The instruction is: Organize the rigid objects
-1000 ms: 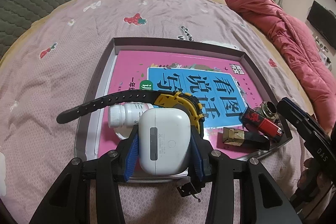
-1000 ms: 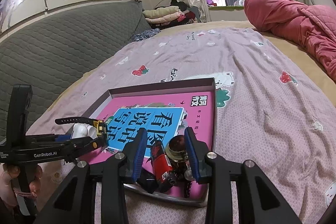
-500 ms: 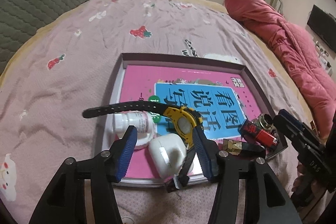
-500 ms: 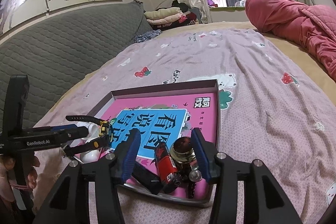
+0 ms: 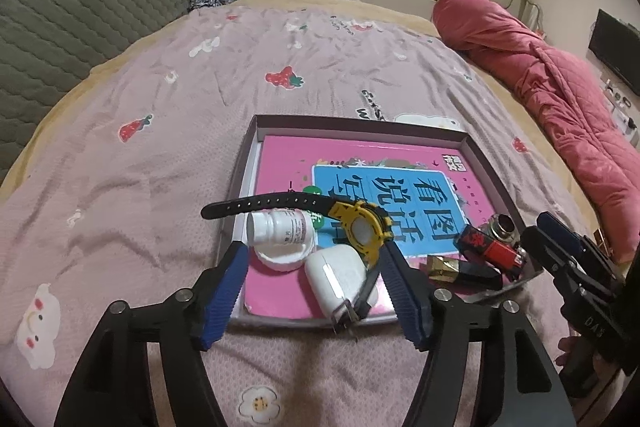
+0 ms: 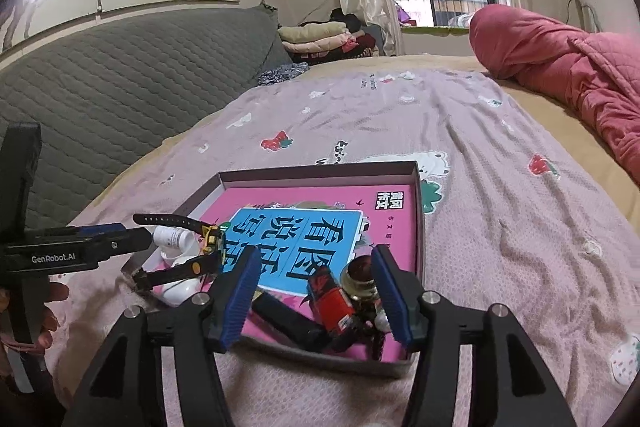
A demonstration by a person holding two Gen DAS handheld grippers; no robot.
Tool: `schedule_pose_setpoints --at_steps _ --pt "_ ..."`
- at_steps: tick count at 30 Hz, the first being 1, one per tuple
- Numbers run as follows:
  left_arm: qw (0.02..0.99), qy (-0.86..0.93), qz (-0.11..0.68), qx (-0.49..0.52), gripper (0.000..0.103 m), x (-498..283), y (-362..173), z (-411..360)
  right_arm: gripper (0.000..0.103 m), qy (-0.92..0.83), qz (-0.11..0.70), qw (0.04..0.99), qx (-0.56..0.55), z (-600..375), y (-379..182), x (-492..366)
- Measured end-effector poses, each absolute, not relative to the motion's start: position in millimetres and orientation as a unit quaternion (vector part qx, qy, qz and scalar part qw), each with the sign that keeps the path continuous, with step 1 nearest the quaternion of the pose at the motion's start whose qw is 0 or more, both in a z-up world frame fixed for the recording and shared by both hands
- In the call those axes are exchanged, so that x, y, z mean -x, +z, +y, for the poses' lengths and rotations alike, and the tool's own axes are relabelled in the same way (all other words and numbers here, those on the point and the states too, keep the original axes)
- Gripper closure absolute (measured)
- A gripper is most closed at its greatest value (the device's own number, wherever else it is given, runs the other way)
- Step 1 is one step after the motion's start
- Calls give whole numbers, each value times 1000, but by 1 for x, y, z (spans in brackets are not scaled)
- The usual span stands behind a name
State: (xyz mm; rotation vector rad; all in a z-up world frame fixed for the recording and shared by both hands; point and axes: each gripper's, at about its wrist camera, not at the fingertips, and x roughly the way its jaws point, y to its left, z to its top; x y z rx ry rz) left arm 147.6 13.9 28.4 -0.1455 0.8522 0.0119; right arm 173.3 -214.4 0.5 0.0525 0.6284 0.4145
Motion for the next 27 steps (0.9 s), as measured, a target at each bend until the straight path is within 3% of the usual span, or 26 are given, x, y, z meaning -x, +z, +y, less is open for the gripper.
schedule_pose_setpoints --at_steps 27 --pt "900 52 429 59 27 -73 9 14 46 118 356 927 23 -188 -9 -97"
